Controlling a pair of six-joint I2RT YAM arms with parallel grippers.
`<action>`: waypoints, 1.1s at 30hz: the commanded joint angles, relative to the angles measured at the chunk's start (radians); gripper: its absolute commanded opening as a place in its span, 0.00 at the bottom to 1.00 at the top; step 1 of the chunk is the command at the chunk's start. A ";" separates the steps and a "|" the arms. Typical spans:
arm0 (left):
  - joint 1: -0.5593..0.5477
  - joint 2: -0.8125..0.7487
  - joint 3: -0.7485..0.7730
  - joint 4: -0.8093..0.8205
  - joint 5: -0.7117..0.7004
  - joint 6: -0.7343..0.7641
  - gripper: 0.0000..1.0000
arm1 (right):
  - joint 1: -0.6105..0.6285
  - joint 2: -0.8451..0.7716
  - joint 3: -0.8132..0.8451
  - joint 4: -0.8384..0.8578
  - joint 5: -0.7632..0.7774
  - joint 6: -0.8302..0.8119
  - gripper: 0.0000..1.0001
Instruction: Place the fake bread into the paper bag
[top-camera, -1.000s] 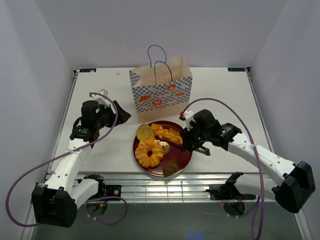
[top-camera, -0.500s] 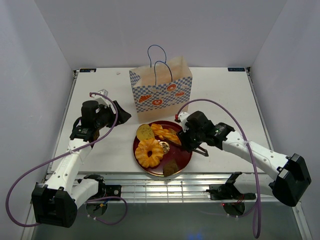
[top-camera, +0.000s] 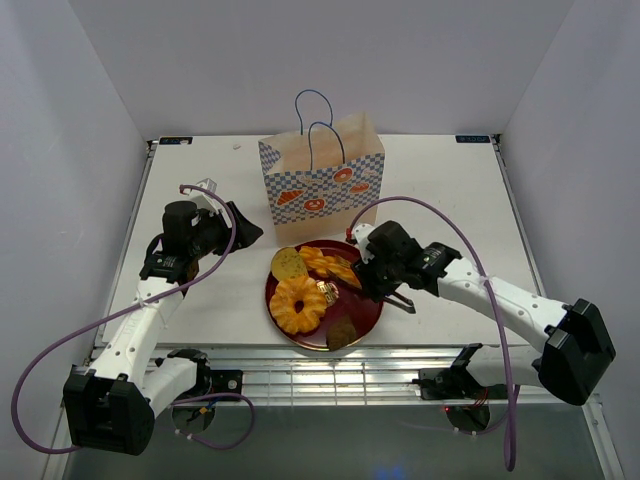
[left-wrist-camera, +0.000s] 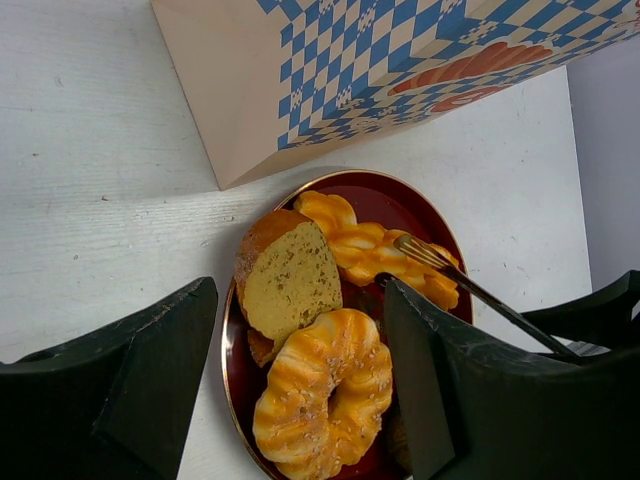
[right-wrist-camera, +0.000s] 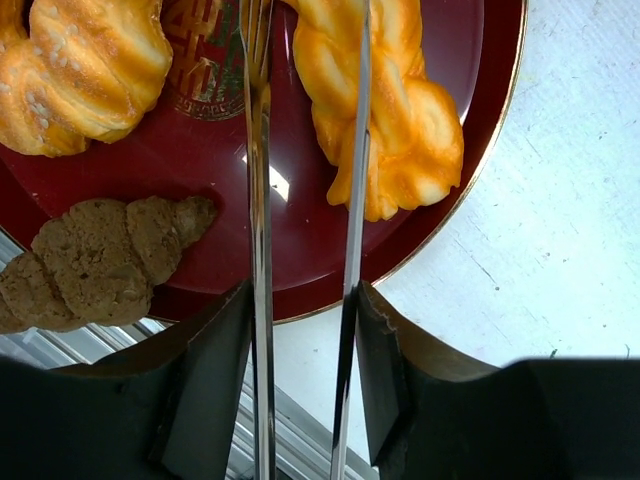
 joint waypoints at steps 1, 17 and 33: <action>-0.004 -0.006 0.022 0.006 0.017 0.008 0.78 | 0.011 0.000 0.031 0.039 0.039 -0.009 0.48; -0.004 -0.005 0.022 0.007 0.020 0.006 0.78 | 0.021 0.042 0.088 -0.004 0.003 -0.013 0.26; -0.004 -0.003 0.022 0.007 0.018 0.006 0.78 | 0.023 -0.024 0.171 -0.038 0.008 0.005 0.08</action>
